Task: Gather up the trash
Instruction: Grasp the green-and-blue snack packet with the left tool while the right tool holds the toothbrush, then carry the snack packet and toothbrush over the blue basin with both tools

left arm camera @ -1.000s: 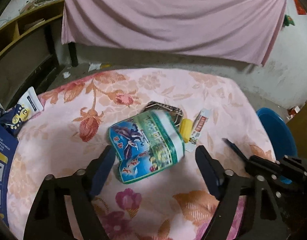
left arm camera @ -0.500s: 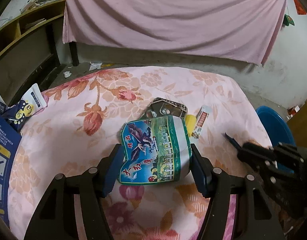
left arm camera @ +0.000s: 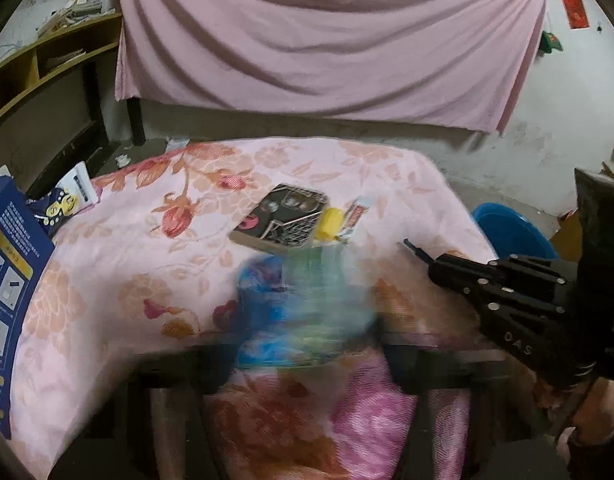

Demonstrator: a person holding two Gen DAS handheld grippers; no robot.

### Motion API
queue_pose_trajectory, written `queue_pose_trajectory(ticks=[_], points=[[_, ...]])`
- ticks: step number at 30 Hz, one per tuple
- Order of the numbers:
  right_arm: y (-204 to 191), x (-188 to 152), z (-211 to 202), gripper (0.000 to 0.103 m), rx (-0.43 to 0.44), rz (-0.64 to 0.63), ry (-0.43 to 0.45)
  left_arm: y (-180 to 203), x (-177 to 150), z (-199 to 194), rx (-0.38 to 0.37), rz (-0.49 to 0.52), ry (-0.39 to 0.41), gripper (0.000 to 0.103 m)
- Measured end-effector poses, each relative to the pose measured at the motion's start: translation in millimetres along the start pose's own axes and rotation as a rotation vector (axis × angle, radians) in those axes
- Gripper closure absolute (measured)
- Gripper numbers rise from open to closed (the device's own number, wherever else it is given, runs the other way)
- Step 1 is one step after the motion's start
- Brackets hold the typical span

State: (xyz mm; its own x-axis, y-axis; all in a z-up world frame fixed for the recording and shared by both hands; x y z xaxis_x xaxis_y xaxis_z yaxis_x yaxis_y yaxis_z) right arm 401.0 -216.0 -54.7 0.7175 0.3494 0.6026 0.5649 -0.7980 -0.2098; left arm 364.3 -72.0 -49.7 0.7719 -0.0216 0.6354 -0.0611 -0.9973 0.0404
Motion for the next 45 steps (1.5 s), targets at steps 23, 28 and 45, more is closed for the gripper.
queue_pose_trajectory(ticks=[23, 28, 45], points=[[-2.9, -12.2, -86.2, 0.099, -0.040, 0.019, 0.397, 35.8, 20.0, -60.2, 0.086, 0.056, 0.194, 0.093], [-2.1, -14.2, -109.3, 0.099, -0.070, 0.022, 0.496, 50.8, 28.5, -80.7, 0.037, 0.059, 0.280, 0.093], [50.6, -49.2, -203.3, 0.098, -0.272, 0.166, 0.858, 168.2, 61.4, -131.8, -0.248, 0.151, 0.537, 0.093]])
Point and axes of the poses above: each gripper's, at about its wrist camera, not at the fingertips, and z roughly the way its jaws point, y to its right, x to its top, the point moved 3 cm from there along z, roughly the way its jaws point, and after that the axes turned 10 degrees about x, right-handed, at the moved point
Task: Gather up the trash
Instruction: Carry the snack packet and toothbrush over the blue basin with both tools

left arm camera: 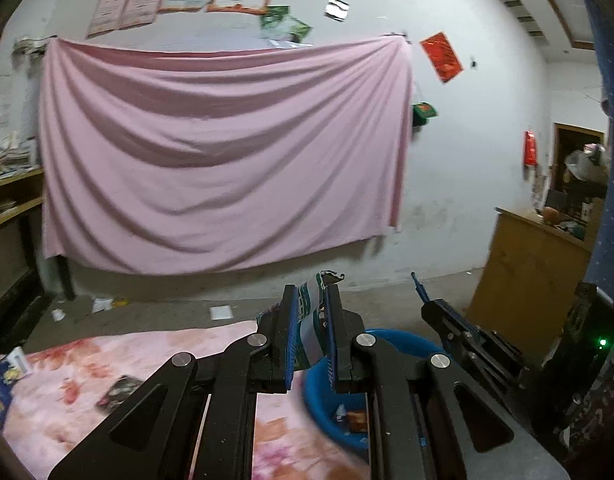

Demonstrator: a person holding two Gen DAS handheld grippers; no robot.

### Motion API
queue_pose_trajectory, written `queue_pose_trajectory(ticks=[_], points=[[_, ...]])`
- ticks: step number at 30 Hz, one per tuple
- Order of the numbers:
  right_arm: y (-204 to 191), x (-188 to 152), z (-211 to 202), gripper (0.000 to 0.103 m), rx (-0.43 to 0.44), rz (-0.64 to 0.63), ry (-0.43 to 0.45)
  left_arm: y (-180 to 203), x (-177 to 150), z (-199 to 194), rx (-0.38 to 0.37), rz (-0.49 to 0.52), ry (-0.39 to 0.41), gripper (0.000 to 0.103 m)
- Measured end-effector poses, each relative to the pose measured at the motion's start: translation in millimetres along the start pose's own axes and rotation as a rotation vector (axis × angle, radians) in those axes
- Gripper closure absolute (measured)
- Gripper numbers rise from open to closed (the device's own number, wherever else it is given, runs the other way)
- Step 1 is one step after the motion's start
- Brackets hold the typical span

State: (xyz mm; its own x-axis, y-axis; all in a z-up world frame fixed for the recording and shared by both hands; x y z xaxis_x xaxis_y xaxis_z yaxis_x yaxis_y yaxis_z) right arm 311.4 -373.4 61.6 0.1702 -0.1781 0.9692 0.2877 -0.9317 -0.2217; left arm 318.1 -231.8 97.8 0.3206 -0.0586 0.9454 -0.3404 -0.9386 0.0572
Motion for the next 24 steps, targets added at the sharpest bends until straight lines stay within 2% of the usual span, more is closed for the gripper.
queue_pose_trajectory(ticks=[6, 11, 17, 24], points=[[27.3, 2.8, -15.7, 0.098, -0.086, 0.027, 0.024, 37.6, -5.9, 18.5, -0.070, 0.042, -0.014, 0.093], [46.2, 0.4, -27.0, 0.098, -0.142, 0.059, 0.022, 53.7, -14.2, 34.8, -0.108, 0.045, -0.054, 0.093], [65.6, -4.2, -34.2, 0.098, -0.193, 0.099, 0.000, 59.8, -21.4, 54.3, -0.136, 0.016, -0.120, 0.093], [76.5, -9.8, -29.4, 0.098, -0.215, 0.120, -0.043, 54.2, -32.4, 71.1, -0.157, -0.035, -0.210, 0.093]])
Point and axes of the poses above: each gripper's, at about its wrist camera, not at the fingertips, and z roughly the way its jaws point, y to its right, x to its top, the point moved 3 cm from there along z, roughly the way its jaws point, and after that the axes turned 10 degrees about x, right-handed, at the moved point
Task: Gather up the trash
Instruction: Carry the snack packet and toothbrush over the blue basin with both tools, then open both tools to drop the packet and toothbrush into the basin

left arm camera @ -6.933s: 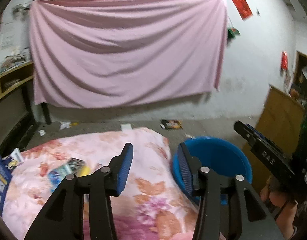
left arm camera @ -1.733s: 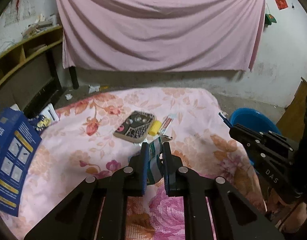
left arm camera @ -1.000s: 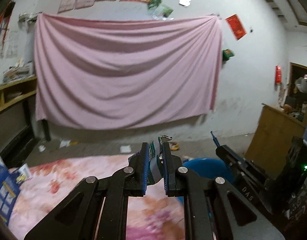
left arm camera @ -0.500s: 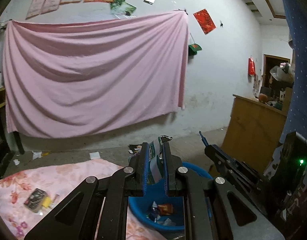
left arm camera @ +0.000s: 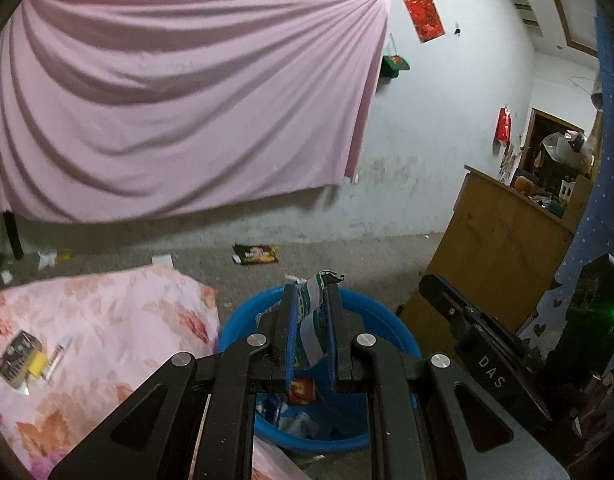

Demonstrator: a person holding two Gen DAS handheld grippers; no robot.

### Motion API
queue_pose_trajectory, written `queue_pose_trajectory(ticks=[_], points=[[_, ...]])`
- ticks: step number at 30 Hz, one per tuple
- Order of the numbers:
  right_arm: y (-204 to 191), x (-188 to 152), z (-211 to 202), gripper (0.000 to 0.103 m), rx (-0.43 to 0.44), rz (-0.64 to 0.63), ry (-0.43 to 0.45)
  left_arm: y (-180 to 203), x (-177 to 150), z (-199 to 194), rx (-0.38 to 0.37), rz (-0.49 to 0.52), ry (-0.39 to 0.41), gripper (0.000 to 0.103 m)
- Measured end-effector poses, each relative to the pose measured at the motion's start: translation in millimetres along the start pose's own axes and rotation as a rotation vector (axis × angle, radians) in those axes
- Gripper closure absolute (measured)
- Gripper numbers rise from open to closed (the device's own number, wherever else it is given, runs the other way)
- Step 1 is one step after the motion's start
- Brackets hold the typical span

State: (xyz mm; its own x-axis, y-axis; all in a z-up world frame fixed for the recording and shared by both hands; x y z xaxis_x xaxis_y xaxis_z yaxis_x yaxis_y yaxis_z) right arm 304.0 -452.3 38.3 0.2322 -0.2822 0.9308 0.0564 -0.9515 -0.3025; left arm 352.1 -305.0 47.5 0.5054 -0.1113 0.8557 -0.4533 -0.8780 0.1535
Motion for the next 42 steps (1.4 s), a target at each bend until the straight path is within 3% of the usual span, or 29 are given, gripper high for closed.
queue_pose_trajectory(ticks=[12, 17, 26, 35, 39, 41, 42], points=[[5.5, -10.1, 14.2, 0.097, -0.009, 0.004, -0.086, -7.9, -16.2, 21.2, -0.023, -0.042, -0.132, 0.090], [8.0, -9.7, 15.8, 0.097, -0.010, 0.011, -0.097, -5.8, -15.7, 22.3, -0.016, -0.046, -0.139, 0.080], [8.8, -8.8, 17.8, 0.097, -0.008, 0.011, -0.106, -13.2, -12.4, 15.2, 0.029, -0.043, -0.105, 0.078], [1.1, -2.6, 17.6, 0.097, 0.011, -0.002, -0.087, -36.7, 3.0, -22.2, 0.112, -0.044, -0.034, 0.078], [-13.6, 4.8, 17.7, 0.094, 0.036, -0.030, -0.064, -55.3, 9.3, -48.2, 0.170, -0.054, 0.024, 0.059], [-24.1, 9.1, 18.1, 0.088, 0.058, -0.045, -0.046, -67.9, 12.0, -64.1, 0.213, -0.068, 0.064, 0.054], [-29.8, 11.2, 18.7, 0.079, 0.070, -0.054, -0.035, -72.8, 11.9, -69.2, 0.229, -0.072, 0.075, 0.051]])
Point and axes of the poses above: each gripper's, at about its wrist camera, not at the fingertips, and z roughly the way its jaws point, y to its right, x to its top, the point moved 3 cm from there along z, roughly the way its jaws point, and after that the axes turned 10 degrees about x, right-handed, at the moved point
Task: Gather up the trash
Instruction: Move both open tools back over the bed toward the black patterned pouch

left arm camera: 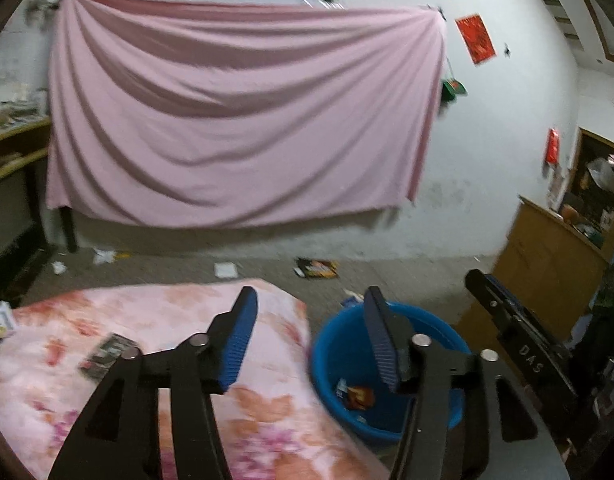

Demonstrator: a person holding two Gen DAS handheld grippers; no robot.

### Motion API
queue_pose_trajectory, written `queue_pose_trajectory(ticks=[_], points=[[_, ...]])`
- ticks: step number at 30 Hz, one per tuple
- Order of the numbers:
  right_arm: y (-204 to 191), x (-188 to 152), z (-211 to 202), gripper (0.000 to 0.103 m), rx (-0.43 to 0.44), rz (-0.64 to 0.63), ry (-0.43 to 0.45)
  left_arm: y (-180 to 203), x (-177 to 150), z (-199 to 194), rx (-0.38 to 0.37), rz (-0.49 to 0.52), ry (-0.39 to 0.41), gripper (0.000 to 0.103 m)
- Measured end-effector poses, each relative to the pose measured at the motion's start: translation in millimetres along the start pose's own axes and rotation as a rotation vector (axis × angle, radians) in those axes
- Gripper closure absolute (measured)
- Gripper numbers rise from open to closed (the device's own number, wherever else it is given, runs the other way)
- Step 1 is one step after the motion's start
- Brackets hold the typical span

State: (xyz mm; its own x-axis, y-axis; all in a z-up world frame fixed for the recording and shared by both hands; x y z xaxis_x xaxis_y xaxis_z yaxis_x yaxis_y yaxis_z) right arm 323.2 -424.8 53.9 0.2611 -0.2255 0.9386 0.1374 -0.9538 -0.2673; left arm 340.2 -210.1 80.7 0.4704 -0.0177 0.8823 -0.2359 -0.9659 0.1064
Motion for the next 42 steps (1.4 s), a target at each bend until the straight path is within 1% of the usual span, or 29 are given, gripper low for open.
queue_pose_trajectory(ticks=[1, 3, 5, 6, 7, 8, 9, 10, 11, 12, 13, 14, 17, 22, 28, 33, 38, 40, 42], points=[[-5.1, 1.8, 0.8, 0.072, 0.011, -0.006, 0.010, -8.3, 0.6, -4.9, 0.021, -0.006, 0.013, 0.049], [-16.2, 6.0, 3.1, 0.070, 0.033, -0.018, 0.030, -25.2, 0.7, -13.9, 0.058, -0.018, 0.035, 0.046], [-25.2, 7.1, 4.3, 0.057, 0.048, -0.022, 0.047, -43.7, 0.0, -22.8, 0.109, -0.032, 0.062, 0.037], [-29.9, 8.1, 5.4, 0.049, 0.055, -0.022, 0.059, -49.9, -0.9, -25.7, 0.129, -0.037, 0.072, 0.023], [-34.9, 9.0, 6.9, 0.037, 0.062, -0.020, 0.069, -59.6, -2.4, -30.5, 0.160, -0.049, 0.092, 0.011], [-39.8, 9.7, 8.2, 0.031, 0.072, -0.018, 0.080, -69.9, -4.6, -36.2, 0.194, -0.066, 0.118, 0.008], [-45.0, 10.2, 8.8, 0.021, 0.081, -0.017, 0.091, -77.2, -6.5, -39.6, 0.219, -0.083, 0.142, 0.005], [-50.4, 11.2, 10.5, 0.019, 0.090, -0.017, 0.103, -84.8, -7.9, -42.7, 0.237, -0.100, 0.164, 0.004], [-55.9, 11.3, 12.3, 0.018, 0.102, -0.021, 0.111, -93.2, -9.8, -46.3, 0.253, -0.115, 0.181, 0.002], [-60.5, 11.2, 13.9, 0.014, 0.112, -0.025, 0.115, -102.8, -12.0, -50.5, 0.276, -0.131, 0.195, 0.002], [-65.8, 10.1, 14.9, 0.006, 0.122, -0.031, 0.121, -111.5, -14.1, -54.5, 0.297, -0.140, 0.205, 0.002], [-70.7, 9.3, 15.3, 0.001, 0.128, -0.036, 0.132, -120.5, -16.5, -59.3, 0.319, -0.148, 0.219, 0.002], [-87.4, 7.9, 18.0, 0.000, 0.147, -0.058, 0.164, -140.2, -22.0, -70.3, 0.369, -0.156, 0.262, 0.002], [-115.1, 2.2, 24.4, 0.000, 0.184, -0.101, 0.172, -167.7, -29.8, -82.1, 0.420, -0.163, 0.285, 0.002], [-145.7, -9.0, 37.1, 0.000, 0.204, -0.160, 0.154, -186.6, -37.2, -86.7, 0.447, -0.155, 0.286, 0.002], [-164.1, -18.7, 50.1, 0.000, 0.210, -0.194, 0.129, -195.7, -45.3, -82.2, 0.454, -0.138, 0.285, 0.002], [-182.9, -30.1, 66.2, 0.000, 0.208, -0.257, 0.084, -205.8, -52.6, -67.7, 0.442, -0.115, 0.253, 0.002], [-187.7, -34.2, 71.4, 0.000, 0.208, -0.280, 0.065, -209.2, -55.7, -56.0, 0.428, -0.104, 0.216, 0.002], [-192.1, -39.0, 78.8, 0.000, 0.200, -0.304, 0.035, -213.2, -58.8, -41.5, 0.406, -0.089, 0.160, 0.002]])
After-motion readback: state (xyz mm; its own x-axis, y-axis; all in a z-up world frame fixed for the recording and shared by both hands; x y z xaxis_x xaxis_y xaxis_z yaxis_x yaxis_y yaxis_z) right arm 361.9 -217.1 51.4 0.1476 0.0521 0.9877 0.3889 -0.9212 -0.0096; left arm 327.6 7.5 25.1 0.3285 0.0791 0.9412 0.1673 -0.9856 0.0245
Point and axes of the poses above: each gripper's, at about its wrist camera, not at the fingertips, and z roughly the way its jaws point, y to its right, x to its top, the point moved 3 cm from there along z, roughly the way its jaws point, and after that the axes turned 10 degrees about x, right-handed, at the moved point
